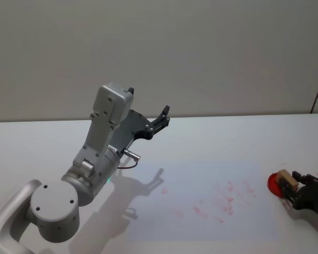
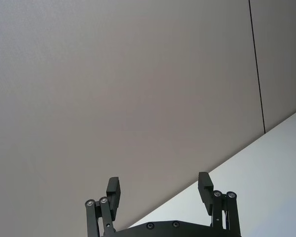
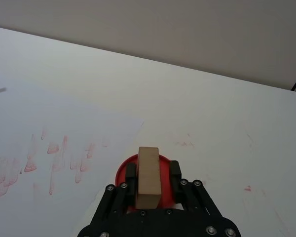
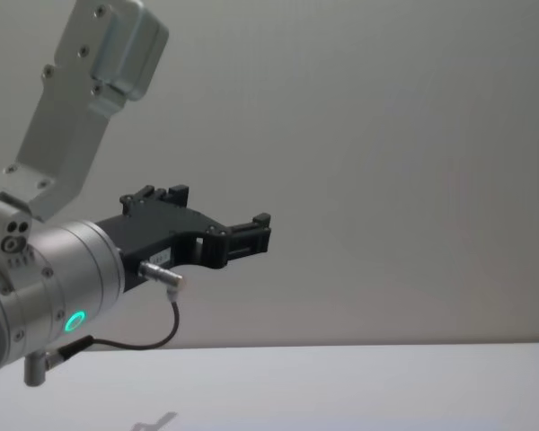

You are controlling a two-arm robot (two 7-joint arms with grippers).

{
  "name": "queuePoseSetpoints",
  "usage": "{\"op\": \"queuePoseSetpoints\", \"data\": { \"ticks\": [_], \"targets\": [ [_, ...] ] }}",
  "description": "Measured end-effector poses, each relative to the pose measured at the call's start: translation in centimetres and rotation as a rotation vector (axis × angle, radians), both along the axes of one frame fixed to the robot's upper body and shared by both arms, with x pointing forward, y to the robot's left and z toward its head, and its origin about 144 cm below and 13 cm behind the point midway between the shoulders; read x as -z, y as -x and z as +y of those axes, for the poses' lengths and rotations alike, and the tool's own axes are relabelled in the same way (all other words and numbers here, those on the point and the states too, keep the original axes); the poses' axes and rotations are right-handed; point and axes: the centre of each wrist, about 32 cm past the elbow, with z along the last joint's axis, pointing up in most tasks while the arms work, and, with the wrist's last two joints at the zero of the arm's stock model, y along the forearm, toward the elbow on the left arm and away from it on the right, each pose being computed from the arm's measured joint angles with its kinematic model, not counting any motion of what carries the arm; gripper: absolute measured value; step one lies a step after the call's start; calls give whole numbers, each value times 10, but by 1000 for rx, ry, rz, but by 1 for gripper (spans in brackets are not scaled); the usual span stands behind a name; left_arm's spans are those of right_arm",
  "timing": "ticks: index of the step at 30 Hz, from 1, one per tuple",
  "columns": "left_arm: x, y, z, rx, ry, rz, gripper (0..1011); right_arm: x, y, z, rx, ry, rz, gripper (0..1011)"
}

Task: Use the one hand to pick up the stamp and affix it onto the A4 paper.

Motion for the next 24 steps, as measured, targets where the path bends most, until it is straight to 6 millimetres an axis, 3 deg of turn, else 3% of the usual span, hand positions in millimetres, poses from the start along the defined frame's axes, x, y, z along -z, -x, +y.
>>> {"op": "queuePoseSetpoints", "data": {
  "ticks": [7, 24],
  "targets": [
    [0, 0, 0, 0, 0, 0, 1001, 1, 0, 0, 1, 1, 2, 235],
    [0, 0, 0, 0, 0, 0, 1001, 4, 1, -3, 7, 9, 25, 220]
  ]
}}
